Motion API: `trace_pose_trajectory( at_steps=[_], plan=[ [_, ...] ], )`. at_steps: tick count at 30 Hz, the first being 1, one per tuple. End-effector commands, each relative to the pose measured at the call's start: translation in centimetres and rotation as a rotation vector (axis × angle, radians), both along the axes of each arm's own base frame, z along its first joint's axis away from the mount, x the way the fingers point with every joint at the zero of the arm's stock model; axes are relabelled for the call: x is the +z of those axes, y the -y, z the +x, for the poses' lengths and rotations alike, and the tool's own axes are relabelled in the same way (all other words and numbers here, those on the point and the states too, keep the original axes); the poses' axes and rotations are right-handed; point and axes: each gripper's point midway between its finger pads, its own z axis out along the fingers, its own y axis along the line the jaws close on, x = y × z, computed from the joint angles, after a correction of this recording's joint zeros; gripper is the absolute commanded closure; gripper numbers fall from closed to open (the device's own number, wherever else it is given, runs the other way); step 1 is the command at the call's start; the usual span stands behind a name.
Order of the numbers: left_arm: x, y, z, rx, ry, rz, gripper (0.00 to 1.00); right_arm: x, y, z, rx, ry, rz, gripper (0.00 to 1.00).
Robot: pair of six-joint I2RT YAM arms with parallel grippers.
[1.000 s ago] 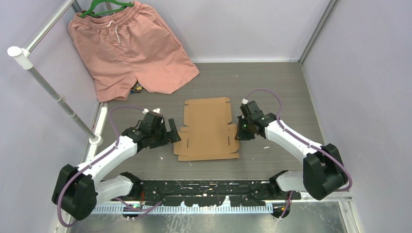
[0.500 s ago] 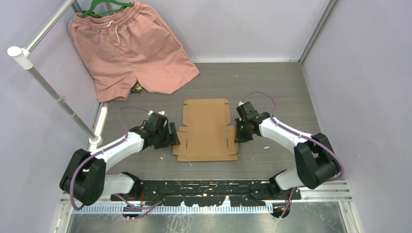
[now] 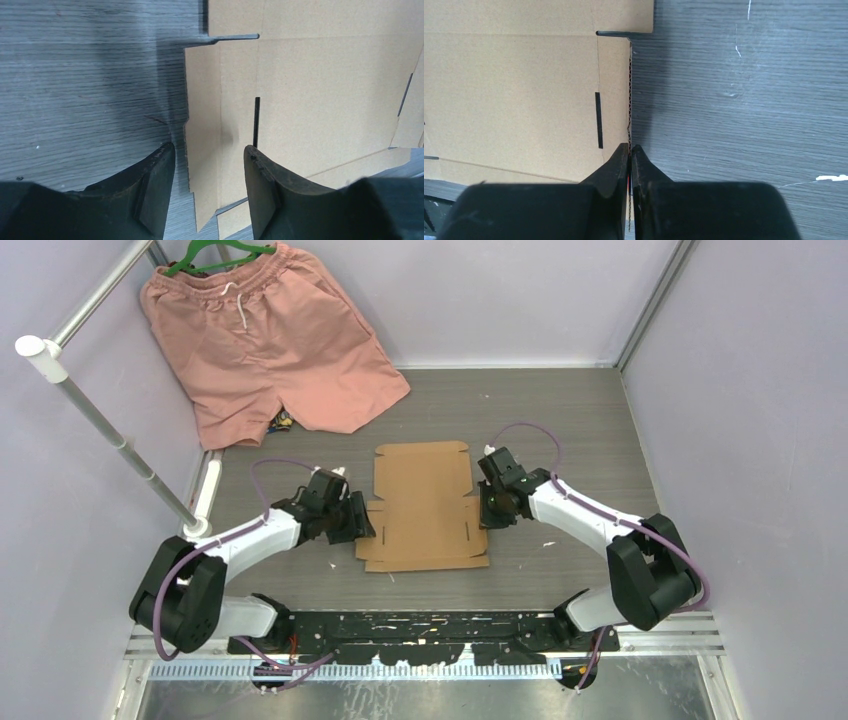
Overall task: Fold the paper box
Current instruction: Fold the paper box at the center of the board.
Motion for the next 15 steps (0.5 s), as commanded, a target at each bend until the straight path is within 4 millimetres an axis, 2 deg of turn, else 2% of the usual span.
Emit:
trace_pose_trajectory(
  at_steps=[1, 15],
  plan=[
    [2.3, 1.7, 2.1, -0.011, 0.080, -0.076, 0.47, 1.6, -0.5, 1.5, 0.008, 0.072, -0.028, 0.90],
    [4.4, 3.0, 2.7, -0.011, 0.128, -0.093, 0.49, 1.6, -1.3, 1.2, 0.048, 0.105, -0.118, 0.90]
  ],
)
